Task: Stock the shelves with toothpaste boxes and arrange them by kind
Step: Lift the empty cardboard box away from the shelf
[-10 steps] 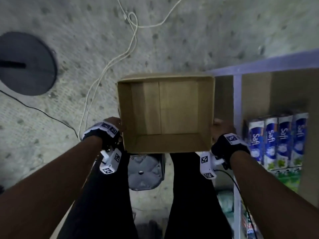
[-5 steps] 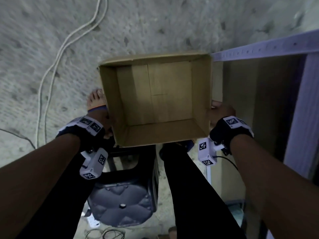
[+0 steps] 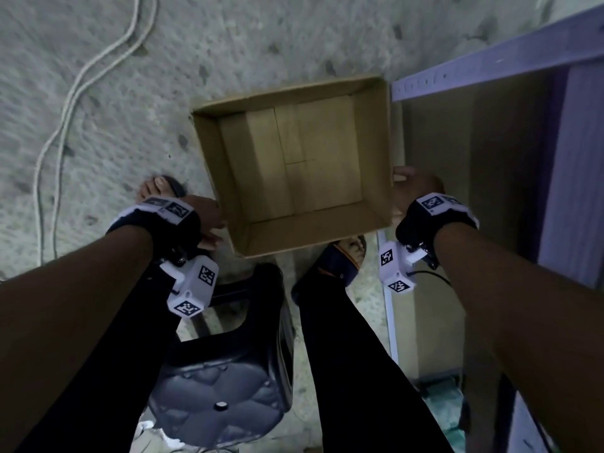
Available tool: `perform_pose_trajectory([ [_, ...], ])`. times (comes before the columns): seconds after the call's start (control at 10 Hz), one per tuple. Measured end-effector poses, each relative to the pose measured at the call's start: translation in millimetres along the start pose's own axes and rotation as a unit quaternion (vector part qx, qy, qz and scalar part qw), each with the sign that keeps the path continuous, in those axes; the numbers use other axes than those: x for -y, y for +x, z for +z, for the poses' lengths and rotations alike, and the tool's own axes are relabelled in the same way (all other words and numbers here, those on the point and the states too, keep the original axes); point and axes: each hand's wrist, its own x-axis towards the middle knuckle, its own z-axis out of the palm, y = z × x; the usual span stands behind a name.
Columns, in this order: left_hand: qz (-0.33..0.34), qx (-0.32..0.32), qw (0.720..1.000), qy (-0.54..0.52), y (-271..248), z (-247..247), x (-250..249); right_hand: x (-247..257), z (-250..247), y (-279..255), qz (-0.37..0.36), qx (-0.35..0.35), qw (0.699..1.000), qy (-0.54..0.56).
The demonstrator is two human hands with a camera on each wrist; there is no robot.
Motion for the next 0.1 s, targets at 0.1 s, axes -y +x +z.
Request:
perform_pose_trajectory([
  [0.1, 0.066, 0.065, 0.966, 0.240, -30.0, -9.5, -6.9, 13.2, -6.6, -11.2, 0.061, 0.011, 0.997, 0.048],
])
